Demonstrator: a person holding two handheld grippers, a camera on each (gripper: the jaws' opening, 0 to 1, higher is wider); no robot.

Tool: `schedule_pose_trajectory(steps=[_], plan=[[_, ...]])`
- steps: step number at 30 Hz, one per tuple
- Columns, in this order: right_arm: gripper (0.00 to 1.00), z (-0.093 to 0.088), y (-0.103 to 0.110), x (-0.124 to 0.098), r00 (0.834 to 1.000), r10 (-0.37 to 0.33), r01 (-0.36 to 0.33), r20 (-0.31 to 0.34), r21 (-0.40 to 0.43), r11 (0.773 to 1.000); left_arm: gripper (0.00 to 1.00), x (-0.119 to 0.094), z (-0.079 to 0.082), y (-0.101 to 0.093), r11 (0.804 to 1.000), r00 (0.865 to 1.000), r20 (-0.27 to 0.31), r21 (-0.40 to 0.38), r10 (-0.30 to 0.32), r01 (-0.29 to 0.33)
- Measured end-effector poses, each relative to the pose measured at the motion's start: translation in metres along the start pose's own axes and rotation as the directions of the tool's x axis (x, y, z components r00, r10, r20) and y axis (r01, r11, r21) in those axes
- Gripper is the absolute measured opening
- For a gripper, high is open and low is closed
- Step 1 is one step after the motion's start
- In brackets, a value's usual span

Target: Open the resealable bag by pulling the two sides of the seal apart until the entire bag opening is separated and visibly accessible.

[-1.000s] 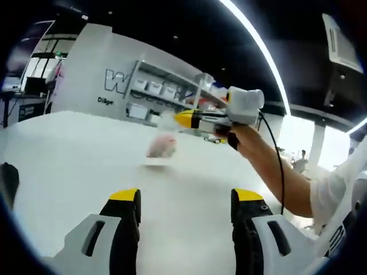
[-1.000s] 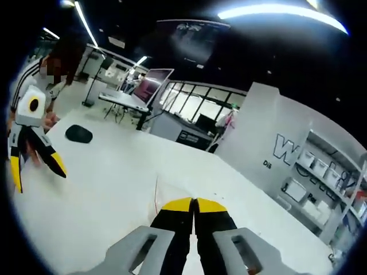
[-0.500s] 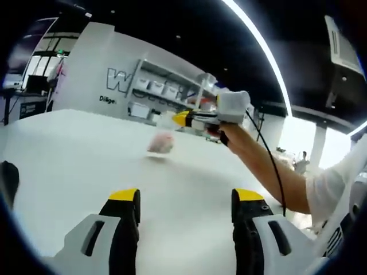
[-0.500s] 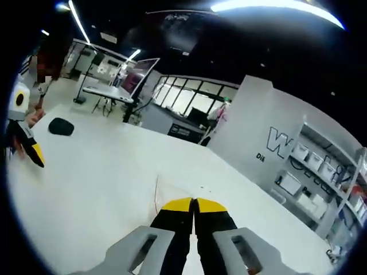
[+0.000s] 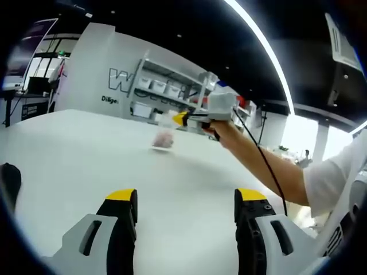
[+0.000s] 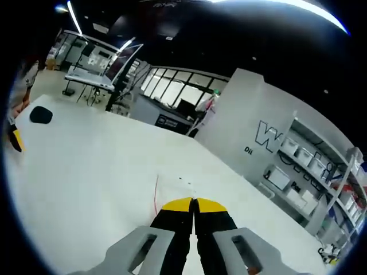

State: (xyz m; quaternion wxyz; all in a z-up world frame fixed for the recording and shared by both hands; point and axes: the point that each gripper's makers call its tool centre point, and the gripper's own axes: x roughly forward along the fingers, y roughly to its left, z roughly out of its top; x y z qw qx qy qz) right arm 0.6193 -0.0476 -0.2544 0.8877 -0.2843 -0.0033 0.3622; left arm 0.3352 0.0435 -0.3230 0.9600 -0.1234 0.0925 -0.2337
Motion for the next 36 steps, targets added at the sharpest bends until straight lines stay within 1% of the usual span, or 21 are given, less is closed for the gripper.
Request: schedule_pose_trajectory(steps=[4,8,11,14,21,28,32,34,36], plan=[[0.0,-0.004,-0.01,0.007,1.0,-0.017,0.017,-0.008,-0.002,1.0,0.68,0.0,0.0,0.0,1.0,1.0,-0.002,-0.001,-0.003,0.003],[0.0,-0.012,-0.016,0.013,0.999,-0.04,0.04,-0.024,-0.012,0.999,0.68,0.0,0.0,0.0,1.0,1.0,-0.001,-0.004,-0.006,0.006],[0.0,-0.016,-0.025,0.019,0.997,-0.065,0.065,-0.034,-0.014,0.998,0.68,0.0,0.0,0.0,1.0,1.0,-0.002,-0.007,-0.007,0.007],[0.0,-0.017,-0.038,0.028,0.995,-0.092,0.091,-0.038,-0.008,0.996,0.68,-0.001,-0.001,0.0,1.0,1.0,-0.004,-0.007,-0.006,0.006],[0.0,-0.017,-0.047,0.035,0.992,-0.12,0.119,-0.042,-0.018,0.993,0.68,-0.001,-0.003,-0.002,1.0,1.0,-0.007,-0.012,-0.008,0.008],[0.0,-0.02,-0.053,0.042,0.991,-0.123,0.122,-0.05,-0.009,0.992,0.68,0.0,-0.004,-0.002,1.0,1.0,-0.012,-0.014,-0.009,0.009],[0.0,-0.026,-0.05,0.042,0.991,-0.118,0.119,-0.062,0.002,0.993,0.68,0.0,-0.005,-0.003,1.0,1.0,-0.013,-0.014,-0.012,0.011],[0.0,-0.027,-0.045,0.04,0.993,-0.105,0.107,-0.056,0.034,0.994,0.68,-0.001,-0.005,-0.003,1.0,1.0,-0.014,-0.015,-0.011,0.011],[0.0,-0.027,-0.042,0.039,0.994,-0.1,0.102,-0.054,0.041,0.994,0.68,-0.001,-0.005,-0.003,1.0,1.0,-0.013,-0.016,-0.011,0.01]])
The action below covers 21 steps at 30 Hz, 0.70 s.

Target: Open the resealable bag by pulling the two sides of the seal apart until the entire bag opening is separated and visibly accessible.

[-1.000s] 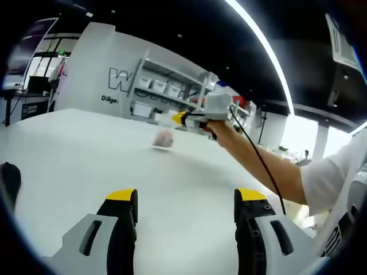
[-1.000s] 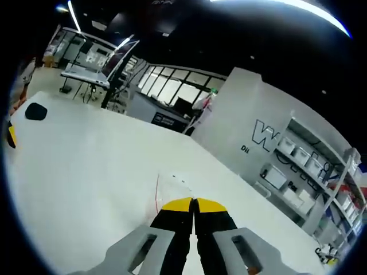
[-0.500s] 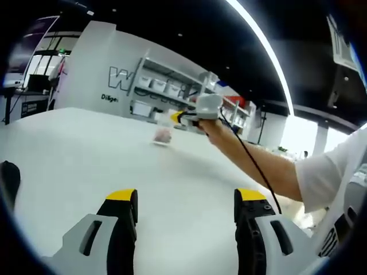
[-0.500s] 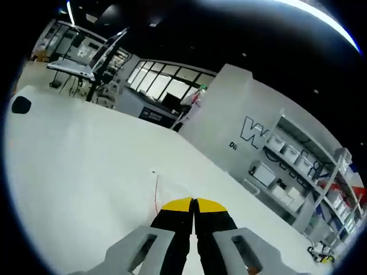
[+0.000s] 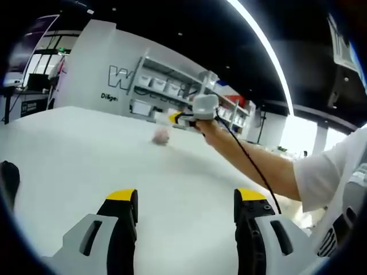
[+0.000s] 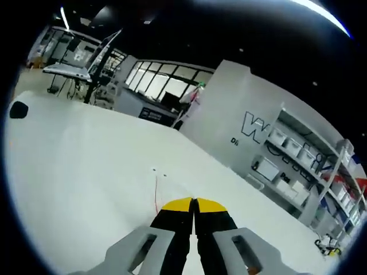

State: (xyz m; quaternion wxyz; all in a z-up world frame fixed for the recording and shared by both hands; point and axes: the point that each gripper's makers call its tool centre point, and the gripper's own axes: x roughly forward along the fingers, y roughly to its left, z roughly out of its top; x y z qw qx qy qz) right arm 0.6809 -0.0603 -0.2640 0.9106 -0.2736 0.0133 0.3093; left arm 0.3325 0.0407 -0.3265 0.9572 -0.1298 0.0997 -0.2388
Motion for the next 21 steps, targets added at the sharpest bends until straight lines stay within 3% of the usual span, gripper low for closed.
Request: schedule_pose_trajectory(steps=[13,19,21], plan=[[0.0,-0.02,0.029,-0.014,0.998,0.06,-0.059,-0.03,0.035,0.998,0.68,0.001,-0.003,0.0,1.0,1.0,-0.006,0.013,0.006,-0.006],[0.01,-0.029,0.039,-0.021,0.995,0.083,-0.081,-0.045,0.057,0.995,0.75,0.001,-0.003,0.004,0.999,1.0,-0.011,0.036,0.028,-0.028],[0.06,-0.034,0.042,-0.024,0.994,0.091,-0.086,-0.057,0.083,0.993,0.78,0.0,-0.004,0.006,0.998,0.999,-0.019,0.051,0.036,-0.035]])
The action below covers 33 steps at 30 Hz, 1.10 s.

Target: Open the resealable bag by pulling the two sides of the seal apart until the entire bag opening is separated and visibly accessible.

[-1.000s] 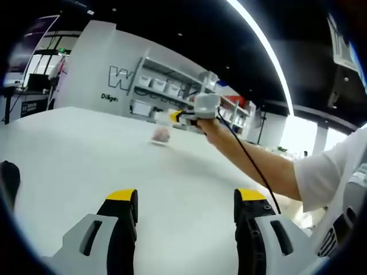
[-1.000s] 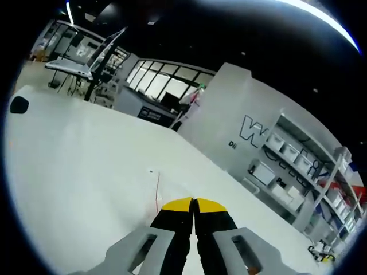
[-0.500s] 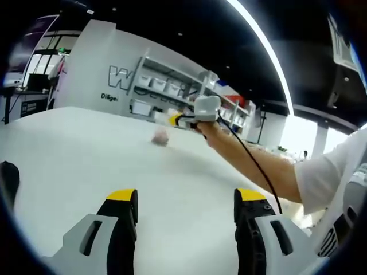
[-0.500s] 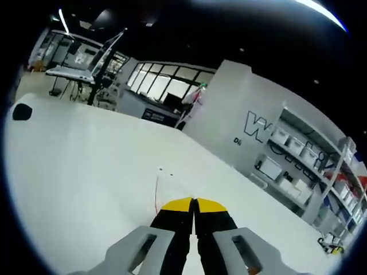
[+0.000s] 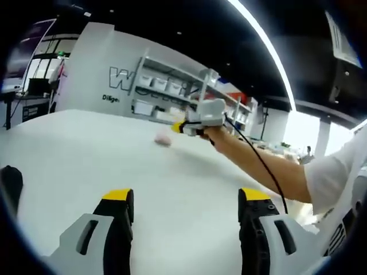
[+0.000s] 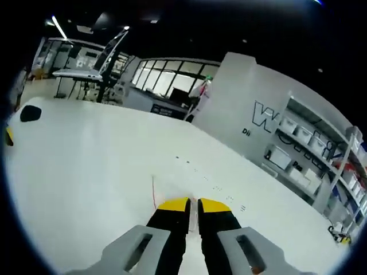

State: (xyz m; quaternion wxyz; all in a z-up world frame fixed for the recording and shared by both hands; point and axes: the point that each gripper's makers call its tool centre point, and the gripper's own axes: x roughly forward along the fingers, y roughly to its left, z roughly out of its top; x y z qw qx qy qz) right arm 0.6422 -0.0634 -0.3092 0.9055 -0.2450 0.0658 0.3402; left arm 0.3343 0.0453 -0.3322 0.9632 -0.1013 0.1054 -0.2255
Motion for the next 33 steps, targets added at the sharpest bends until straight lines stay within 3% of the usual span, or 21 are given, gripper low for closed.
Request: schedule_pose_trajectory(steps=[5,13,22,33], plan=[[0.13,-0.008,0.01,-0.011,1.0,0.018,-0.017,-0.013,0.042,0.999,0.89,0.0,-0.005,0.011,0.996,0.998,-0.04,0.083,0.041,-0.037],[0.23,-0.013,0.025,-0.031,0.999,0.047,-0.044,-0.026,0.083,0.996,0.99,0.006,-0.006,0.013,0.991,0.997,-0.054,0.126,0.054,-0.047],[0.28,-0.022,0.034,-0.048,0.998,0.057,-0.052,-0.035,0.117,0.992,0.99,0.007,-0.007,0.009,0.991,0.998,-0.056,0.129,0.039,-0.032],[0.3,-0.025,0.035,-0.047,0.999,0.047,-0.042,-0.027,0.163,0.986,0.99,0.008,-0.01,0.01,0.992,0.997,-0.065,0.126,0.04,-0.031]])
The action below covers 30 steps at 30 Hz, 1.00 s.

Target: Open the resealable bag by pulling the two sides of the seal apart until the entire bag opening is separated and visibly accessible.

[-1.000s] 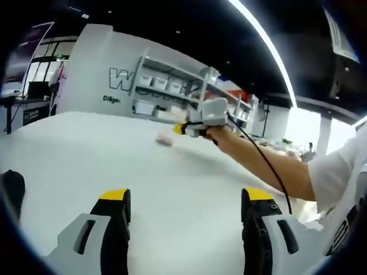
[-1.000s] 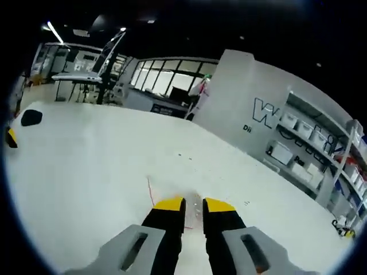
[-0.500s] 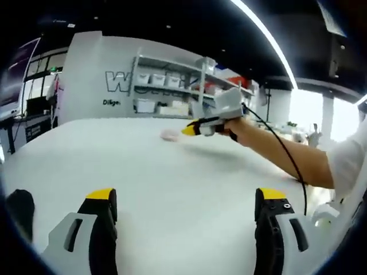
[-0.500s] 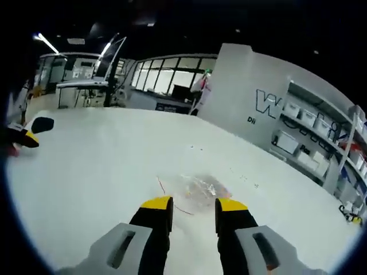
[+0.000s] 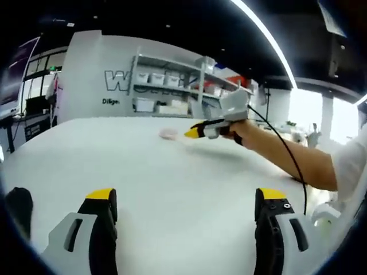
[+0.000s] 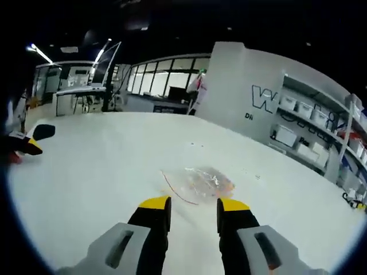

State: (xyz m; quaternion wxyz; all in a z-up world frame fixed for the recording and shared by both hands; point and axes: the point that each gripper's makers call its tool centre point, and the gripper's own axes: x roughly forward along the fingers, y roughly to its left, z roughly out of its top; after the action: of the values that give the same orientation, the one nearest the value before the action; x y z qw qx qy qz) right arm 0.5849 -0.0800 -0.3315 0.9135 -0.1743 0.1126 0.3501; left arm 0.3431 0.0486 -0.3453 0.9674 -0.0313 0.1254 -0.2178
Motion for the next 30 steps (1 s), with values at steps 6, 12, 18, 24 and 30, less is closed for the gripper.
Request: schedule_pose_trajectory(steps=[6,12,18,24,30], plan=[[0.29,0.004,-0.004,0.011,1.0,-0.004,0.003,0.01,0.023,1.0,0.99,0.0,-0.002,0.0,1.0,1.0,-0.008,-0.002,0.001,-0.001],[0.32,0.005,0.0,0.015,1.0,-0.001,0.001,0.009,0.029,1.0,0.98,0.0,-0.002,0.001,1.0,1.0,-0.013,-0.003,0.001,-0.001],[0.33,0.001,0.003,0.012,1.0,-0.002,0.002,0.005,0.029,1.0,0.98,0.0,-0.003,0.001,1.0,1.0,-0.015,0.0,0.001,-0.001],[0.32,-0.003,0.003,0.002,1.0,-0.008,0.008,0.002,0.028,1.0,0.97,0.0,-0.003,0.0,1.0,1.0,-0.015,-0.002,-0.004,0.004],[0.32,-0.006,0.002,-0.005,1.0,-0.012,0.012,0.001,0.032,0.999,0.97,0.001,-0.003,0.0,1.0,1.0,-0.018,-0.004,-0.007,0.007]])
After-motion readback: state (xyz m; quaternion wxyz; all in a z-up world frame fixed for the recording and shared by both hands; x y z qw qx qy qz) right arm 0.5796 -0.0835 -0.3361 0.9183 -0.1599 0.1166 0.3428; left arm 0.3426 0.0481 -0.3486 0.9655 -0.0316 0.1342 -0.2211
